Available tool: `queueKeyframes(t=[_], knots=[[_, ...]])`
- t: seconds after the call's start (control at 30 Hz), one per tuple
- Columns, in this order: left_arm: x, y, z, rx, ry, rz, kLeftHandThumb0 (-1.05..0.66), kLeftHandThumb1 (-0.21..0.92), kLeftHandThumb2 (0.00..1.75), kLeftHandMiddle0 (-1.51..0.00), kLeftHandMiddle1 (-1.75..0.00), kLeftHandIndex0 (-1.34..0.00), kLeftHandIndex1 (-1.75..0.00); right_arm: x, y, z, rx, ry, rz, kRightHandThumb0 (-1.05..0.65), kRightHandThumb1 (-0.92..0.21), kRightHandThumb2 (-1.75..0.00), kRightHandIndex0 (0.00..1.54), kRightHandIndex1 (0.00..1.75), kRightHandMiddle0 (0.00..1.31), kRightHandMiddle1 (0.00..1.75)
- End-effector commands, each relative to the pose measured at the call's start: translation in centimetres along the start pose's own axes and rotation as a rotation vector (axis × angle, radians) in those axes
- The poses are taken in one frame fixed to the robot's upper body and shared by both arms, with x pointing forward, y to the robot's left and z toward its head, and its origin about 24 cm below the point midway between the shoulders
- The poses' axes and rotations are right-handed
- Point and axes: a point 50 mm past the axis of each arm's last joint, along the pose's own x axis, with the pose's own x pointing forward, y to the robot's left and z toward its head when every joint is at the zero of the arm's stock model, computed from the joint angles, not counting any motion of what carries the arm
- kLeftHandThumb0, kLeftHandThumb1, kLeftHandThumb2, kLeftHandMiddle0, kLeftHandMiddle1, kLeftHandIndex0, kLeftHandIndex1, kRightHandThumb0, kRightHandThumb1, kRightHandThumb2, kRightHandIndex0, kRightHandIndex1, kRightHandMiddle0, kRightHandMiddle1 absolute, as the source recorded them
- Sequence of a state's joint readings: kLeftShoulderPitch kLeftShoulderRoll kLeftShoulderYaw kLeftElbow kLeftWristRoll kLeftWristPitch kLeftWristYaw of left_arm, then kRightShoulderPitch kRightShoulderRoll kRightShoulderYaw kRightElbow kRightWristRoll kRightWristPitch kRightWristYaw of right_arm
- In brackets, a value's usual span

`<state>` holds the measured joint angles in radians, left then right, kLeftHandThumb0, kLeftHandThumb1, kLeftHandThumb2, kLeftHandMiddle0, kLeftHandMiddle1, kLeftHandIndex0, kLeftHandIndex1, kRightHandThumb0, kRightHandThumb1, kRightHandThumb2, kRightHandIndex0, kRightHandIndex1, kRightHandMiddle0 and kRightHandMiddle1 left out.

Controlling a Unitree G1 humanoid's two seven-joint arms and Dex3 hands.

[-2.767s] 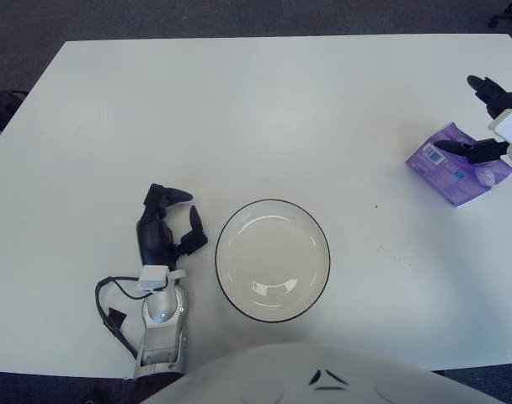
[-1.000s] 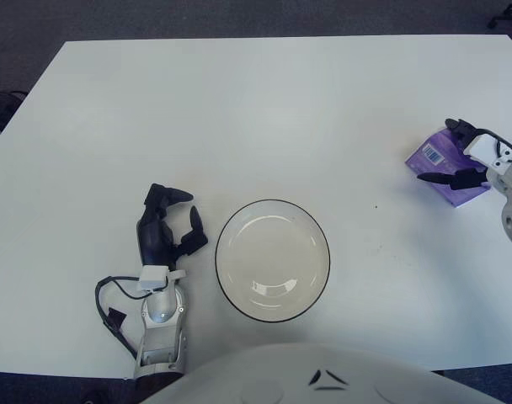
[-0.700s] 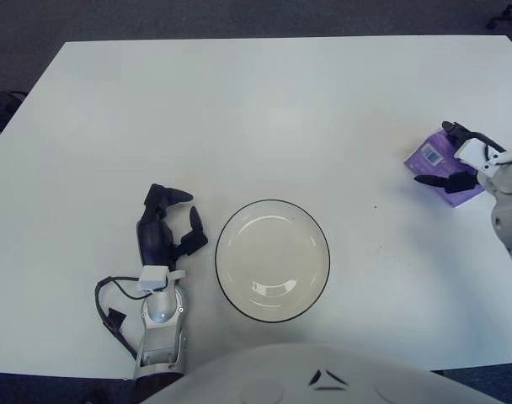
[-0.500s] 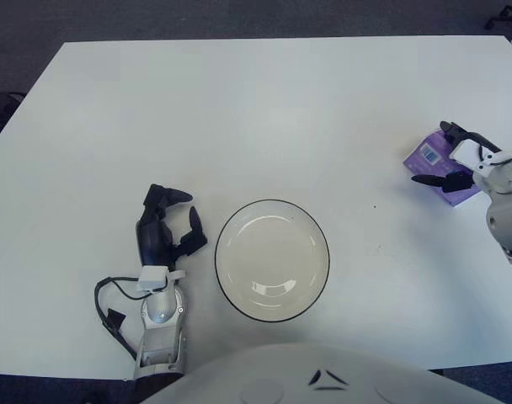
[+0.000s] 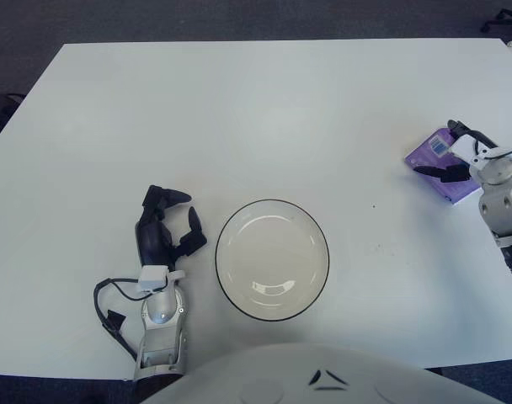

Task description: Put the tissue paper into the plate.

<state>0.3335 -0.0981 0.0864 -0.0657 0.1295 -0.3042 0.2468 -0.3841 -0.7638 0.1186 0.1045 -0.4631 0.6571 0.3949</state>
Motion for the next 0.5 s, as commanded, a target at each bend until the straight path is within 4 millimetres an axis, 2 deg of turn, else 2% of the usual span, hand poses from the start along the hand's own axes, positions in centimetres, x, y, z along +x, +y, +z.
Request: queueKeyframes(t=[0.0,0.37,0.47], knots=[[-1.4,0.8,-2.1,0.044,0.115,0.01,-0.47,0.36,1.28,-1.11,-1.75,-0.58,-1.75,0.5,5.7,-2.2,0.043,0.106,0.215,-0.99,-0.7,-0.39,0.0,0.0,0.0,0.0],[-1.4,1.0,-2.1,0.058,0.126,0.021,-0.46,0.38,1.26,-1.12,-1.75,-0.56,-1.75,0.6,7.3,-2.7,0.135,0.121,0.256,-0.92,-0.72,-0.4,0.0,0.0,0.0,0.0],[-1.4,1.0,-2.1,0.061,0.128,0.023,-0.46,0.38,1.25,-1.12,-1.75,-0.56,-1.75,0.8,7.8,-3.5,0.175,0.121,0.26,-0.85,-0.64,-0.57,0.0,0.0,0.0,0.0]])
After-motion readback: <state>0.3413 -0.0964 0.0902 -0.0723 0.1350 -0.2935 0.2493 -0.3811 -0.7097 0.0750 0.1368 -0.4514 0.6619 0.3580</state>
